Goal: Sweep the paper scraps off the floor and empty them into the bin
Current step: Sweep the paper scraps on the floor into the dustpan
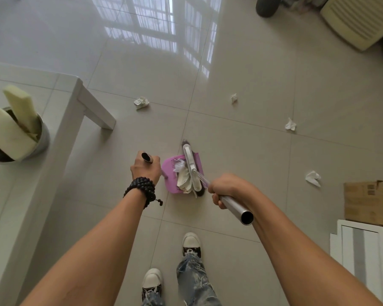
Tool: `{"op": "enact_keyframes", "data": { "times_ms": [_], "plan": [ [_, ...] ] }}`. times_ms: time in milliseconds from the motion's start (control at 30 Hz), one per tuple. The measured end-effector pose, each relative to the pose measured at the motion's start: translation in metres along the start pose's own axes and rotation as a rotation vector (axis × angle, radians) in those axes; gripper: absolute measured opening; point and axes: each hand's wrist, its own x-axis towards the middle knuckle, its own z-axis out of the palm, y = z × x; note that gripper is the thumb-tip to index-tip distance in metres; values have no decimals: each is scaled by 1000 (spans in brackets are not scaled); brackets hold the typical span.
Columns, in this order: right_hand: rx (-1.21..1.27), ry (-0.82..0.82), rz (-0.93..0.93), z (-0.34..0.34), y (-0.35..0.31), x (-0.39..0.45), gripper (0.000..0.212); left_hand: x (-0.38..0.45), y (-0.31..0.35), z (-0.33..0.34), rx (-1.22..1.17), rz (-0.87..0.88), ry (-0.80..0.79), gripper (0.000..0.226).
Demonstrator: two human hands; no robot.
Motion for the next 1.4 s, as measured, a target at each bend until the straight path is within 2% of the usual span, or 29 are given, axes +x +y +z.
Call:
{"op": "enact_keyframes", "data": {
  "times_ms": [267, 400, 500, 633, 767, 833, 900, 1033, 1133, 1400],
  "plan": [
    [-119, 6, 2, -11, -29, -24, 11, -1, -3, -35, -275, -227, 137, 23],
    [-212, -45, -12, -24, -68, -54, 20, 1, 17, -80, -526, -335, 220, 22],
    [-254, -44, -54, -27, -100, -81, 25, 2, 23, -109, -581, -349, 245, 18],
    [-310, -8, -131, -23, -139, -100, 22, 14, 36, -135, -624, -346, 286, 19],
    [-322, 57, -191, -15, -177, -98, 14, 34, 56, -153, -630, -335, 296, 35],
    [-328, 97, -224, -7, -197, -93, 8, 48, 63, -162, -625, -326, 300, 32],
    [-339, 125, -246, 2, -218, -85, 13, 66, 68, -173, -628, -329, 295, 25],
    [-367, 147, -266, 20, -270, -65, 19, 109, 80, -194, -622, -326, 305, 28],
    [-404, 173, -298, 28, -299, -48, 19, 137, 89, -205, -577, -294, 337, 12],
    [-612, 226, -341, 40, -377, 3, 19, 194, 93, -212, -619, -406, 415, 13]
  ]
}}
